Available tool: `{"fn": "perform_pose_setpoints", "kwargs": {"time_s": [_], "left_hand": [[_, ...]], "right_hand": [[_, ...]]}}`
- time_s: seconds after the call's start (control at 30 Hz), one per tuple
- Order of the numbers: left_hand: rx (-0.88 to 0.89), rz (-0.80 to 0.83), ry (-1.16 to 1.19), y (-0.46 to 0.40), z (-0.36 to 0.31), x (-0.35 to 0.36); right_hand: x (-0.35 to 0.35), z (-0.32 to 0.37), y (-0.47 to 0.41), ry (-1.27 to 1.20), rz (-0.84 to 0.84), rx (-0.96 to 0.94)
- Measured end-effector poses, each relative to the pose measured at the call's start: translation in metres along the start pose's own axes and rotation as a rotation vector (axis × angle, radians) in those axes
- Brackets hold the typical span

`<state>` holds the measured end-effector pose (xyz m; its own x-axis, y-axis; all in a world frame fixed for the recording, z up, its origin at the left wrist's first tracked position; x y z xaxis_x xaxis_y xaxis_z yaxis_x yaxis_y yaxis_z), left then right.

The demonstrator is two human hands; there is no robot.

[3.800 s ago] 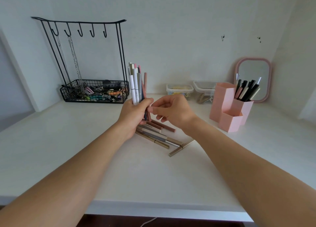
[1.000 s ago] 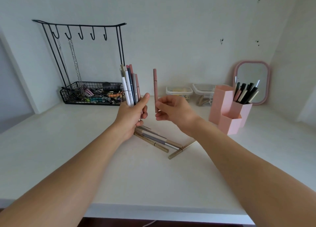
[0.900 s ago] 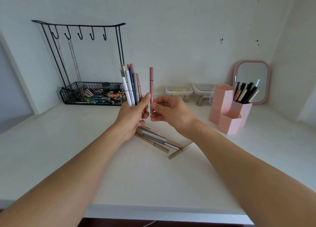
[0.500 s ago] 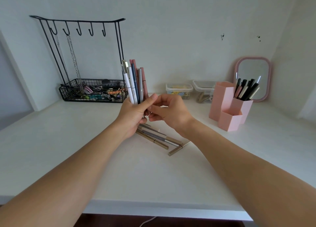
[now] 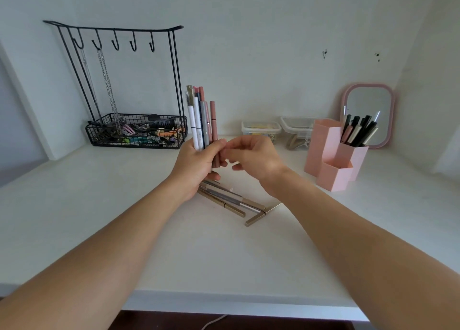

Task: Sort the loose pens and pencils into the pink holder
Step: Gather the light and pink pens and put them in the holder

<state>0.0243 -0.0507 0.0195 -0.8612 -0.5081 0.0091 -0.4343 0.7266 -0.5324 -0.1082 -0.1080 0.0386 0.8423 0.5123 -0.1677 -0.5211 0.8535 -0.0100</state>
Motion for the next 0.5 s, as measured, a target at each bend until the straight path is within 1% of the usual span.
{"fn": "perform_pose_setpoints", "kwargs": {"time_s": [0.03, 0.1, 0.17, 0.2, 0.23, 0.27, 0.3, 0.33, 0.4, 0.5], "left_hand": [[0.015, -0.006, -0.006, 0.0, -0.002, 0.0], [0.05, 0.02, -0.027, 0.0, -0.007, 0.001], [0.127, 0.124, -0.117, 0.002, -0.011, 0.007], [0.182, 0.199, -0.202, 0.004, -0.014, 0.012], [0.253, 0.278, -0.288, 0.007, -0.019, 0.019], [0.339, 0.347, -0.355, 0.01, -0.023, 0.026], [0.413, 0.379, -0.378, 0.012, -0.026, 0.032], [0.435, 0.377, -0.357, 0.013, -0.027, 0.036], [0.4, 0.351, -0.343, 0.013, -0.026, 0.038], [0.275, 0.305, -0.435, 0.012, -0.018, 0.037]], "right_hand": [[-0.004, 0.003, -0.001, -0.048, -0.007, 0.023], [-0.005, 0.006, -0.003, -0.13, 0.079, 0.045], [0.004, 0.009, 0.002, -0.149, 0.236, 0.02], [0.01, 0.011, 0.006, -0.141, 0.286, -0.016], [0.014, 0.012, 0.009, -0.138, 0.293, -0.046], [0.015, 0.012, 0.01, -0.152, 0.26, -0.067], [0.015, 0.012, 0.012, -0.198, 0.22, -0.079], [0.014, 0.011, 0.011, -0.254, 0.182, -0.086], [0.011, 0.008, 0.01, -0.355, 0.14, -0.065], [0.008, 0.003, 0.008, -0.445, 0.11, 0.03]]}}
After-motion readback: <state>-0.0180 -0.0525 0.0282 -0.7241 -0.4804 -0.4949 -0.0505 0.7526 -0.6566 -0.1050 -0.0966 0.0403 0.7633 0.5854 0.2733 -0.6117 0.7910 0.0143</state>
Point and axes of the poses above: each hand's wrist, its own y-axis away from the middle knuckle, its own x-axis out of the palm, z = x × y, the point moved 5 cm from there along -y, towards the middle knuckle, and after that the axes turned 15 degrees about x, right-handed, at the moved point
